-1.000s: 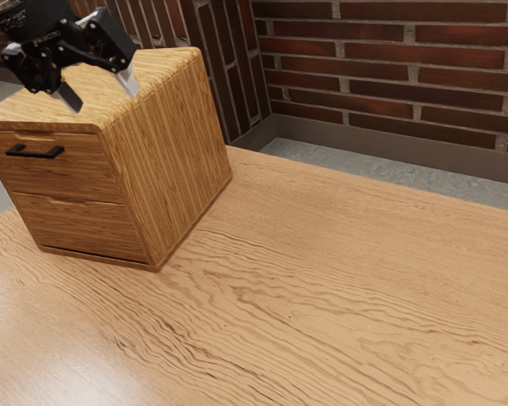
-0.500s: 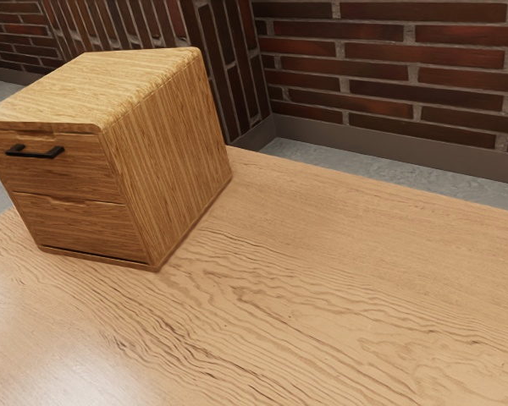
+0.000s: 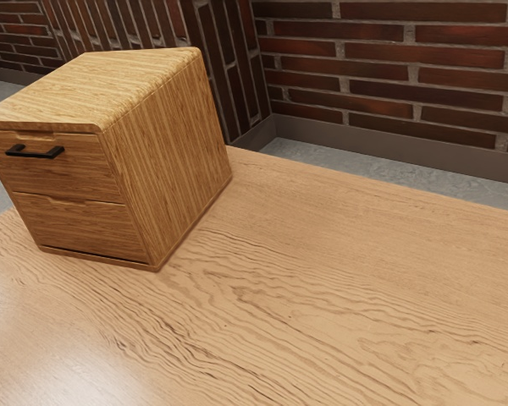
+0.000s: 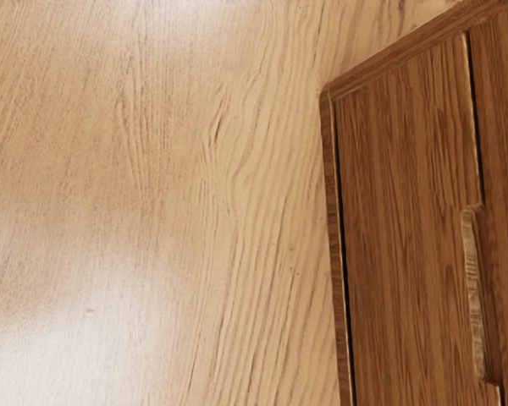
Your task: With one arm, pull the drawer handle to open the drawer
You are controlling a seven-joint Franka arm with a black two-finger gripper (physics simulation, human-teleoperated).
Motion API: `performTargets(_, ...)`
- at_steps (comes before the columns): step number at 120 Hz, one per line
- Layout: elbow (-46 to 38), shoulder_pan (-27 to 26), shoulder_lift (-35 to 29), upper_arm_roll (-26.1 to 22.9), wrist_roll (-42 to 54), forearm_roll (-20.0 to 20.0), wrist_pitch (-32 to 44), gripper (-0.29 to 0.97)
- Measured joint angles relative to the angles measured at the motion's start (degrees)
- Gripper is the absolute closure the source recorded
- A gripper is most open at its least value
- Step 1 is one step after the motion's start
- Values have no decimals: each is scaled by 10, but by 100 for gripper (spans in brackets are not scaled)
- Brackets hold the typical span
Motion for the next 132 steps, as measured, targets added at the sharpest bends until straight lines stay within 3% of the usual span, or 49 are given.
performTargets(25, 65, -8, 79, 4, -28, -32, 33, 3)
performTargets(47, 73, -4, 90, 17, -43, -61, 52, 3)
performTargets(110, 59, -6, 103, 35, -59, -70, 104, 3)
performTargets(132, 99, -4, 148, 36, -60, -74, 108, 3)
